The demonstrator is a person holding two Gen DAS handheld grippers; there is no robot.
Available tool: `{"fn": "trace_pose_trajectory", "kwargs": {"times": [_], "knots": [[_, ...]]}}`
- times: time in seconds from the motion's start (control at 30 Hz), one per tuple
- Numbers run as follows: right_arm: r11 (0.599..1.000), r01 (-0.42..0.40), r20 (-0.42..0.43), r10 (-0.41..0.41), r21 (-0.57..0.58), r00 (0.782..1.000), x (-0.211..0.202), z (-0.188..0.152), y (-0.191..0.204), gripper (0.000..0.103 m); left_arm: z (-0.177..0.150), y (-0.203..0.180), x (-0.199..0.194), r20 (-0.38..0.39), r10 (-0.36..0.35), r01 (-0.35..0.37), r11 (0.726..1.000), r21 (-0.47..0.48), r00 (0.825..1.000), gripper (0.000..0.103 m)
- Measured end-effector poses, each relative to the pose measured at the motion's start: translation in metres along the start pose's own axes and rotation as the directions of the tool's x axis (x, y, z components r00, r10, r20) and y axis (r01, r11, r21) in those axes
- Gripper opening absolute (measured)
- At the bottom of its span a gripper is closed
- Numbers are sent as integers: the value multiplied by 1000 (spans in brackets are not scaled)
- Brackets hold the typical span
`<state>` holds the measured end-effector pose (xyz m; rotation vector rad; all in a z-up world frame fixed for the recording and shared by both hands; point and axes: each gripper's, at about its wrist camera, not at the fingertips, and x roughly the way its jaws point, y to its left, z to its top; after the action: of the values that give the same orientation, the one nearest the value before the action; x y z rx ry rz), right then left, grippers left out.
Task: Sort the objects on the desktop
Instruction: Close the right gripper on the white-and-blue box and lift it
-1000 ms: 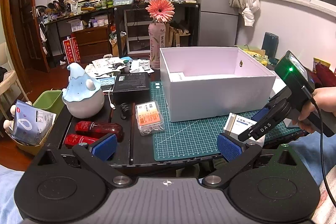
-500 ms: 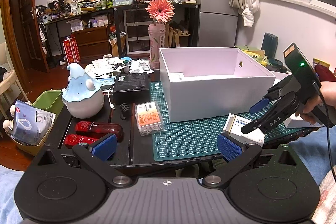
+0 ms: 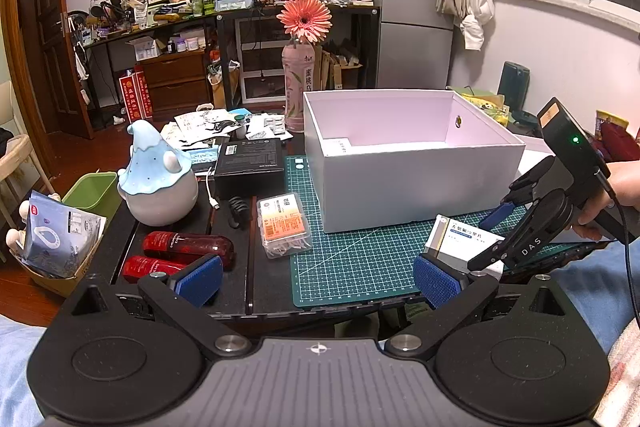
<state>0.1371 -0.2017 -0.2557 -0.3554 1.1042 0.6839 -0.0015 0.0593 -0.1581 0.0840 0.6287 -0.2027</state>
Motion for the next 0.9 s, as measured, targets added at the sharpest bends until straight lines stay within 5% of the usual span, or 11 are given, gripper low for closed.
{"fn": "trace_pose_trajectory", "kwargs": {"times": [0.63,0.9], "knots": [[981,16,-23,-12,194,1000,7,9,9,62,0,-1,-1,2,4,-4,1000,6,1000,103],[991,45,-33,-41,126,999,12,10,19,62,0,-2,0,-2,7,-7,1000,9,1000,103]]}}
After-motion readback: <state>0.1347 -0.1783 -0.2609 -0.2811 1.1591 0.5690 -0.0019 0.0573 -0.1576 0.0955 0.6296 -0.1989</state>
